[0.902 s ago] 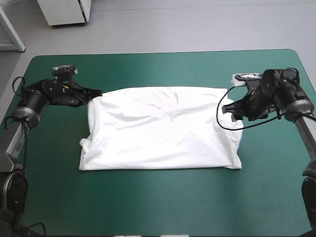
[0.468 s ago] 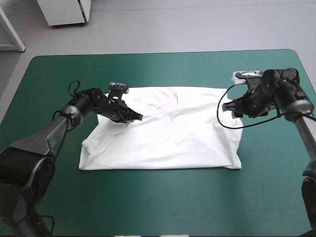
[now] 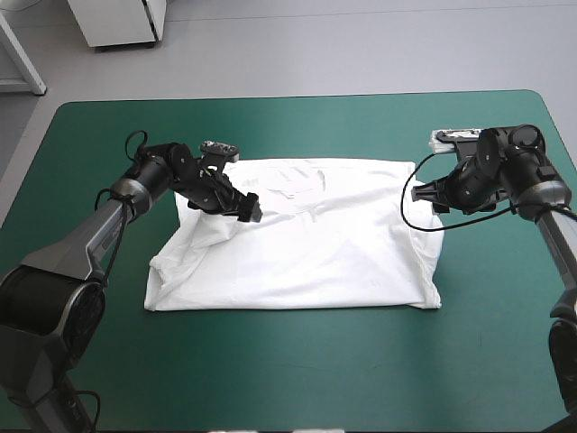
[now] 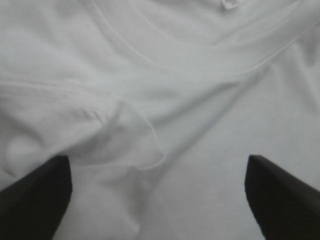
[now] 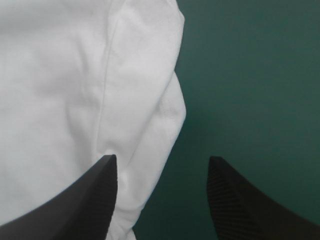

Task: Fold the cloth

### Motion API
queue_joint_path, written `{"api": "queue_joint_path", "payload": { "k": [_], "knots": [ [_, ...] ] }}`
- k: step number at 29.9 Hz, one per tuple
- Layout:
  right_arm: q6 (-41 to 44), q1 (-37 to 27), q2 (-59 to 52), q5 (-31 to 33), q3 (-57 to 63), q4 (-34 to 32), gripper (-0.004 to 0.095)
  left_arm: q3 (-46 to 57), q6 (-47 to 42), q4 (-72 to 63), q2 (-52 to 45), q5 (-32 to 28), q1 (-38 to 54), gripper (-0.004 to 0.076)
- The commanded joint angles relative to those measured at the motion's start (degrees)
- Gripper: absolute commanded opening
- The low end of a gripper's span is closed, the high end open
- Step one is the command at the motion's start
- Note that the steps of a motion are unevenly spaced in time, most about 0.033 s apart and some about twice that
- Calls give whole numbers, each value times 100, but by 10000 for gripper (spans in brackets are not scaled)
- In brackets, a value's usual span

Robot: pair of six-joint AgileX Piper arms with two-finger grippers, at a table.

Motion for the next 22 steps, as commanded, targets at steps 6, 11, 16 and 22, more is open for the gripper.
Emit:
{"api": "queue_joint_path", "payload": {
  "k": [6, 11, 16, 22],
  "knots": [
    [54, -197, 656, -307, -184, -45, 507, -1662, -1010, 1267, -403, 1484, -17, 725],
    [166, -187, 1160, -467, -184, 8, 507, -1685, -1252, 1999, -536, 2072, -17, 725],
    [165, -187, 1497, -467, -184, 7, 506, -1615, -1280, 1999, -650, 2071, -17, 725],
    [11, -187, 1535, -340, -184, 18, 114, -1615, -1416, 2182, -660, 2071, -17, 725]
  ]
}}
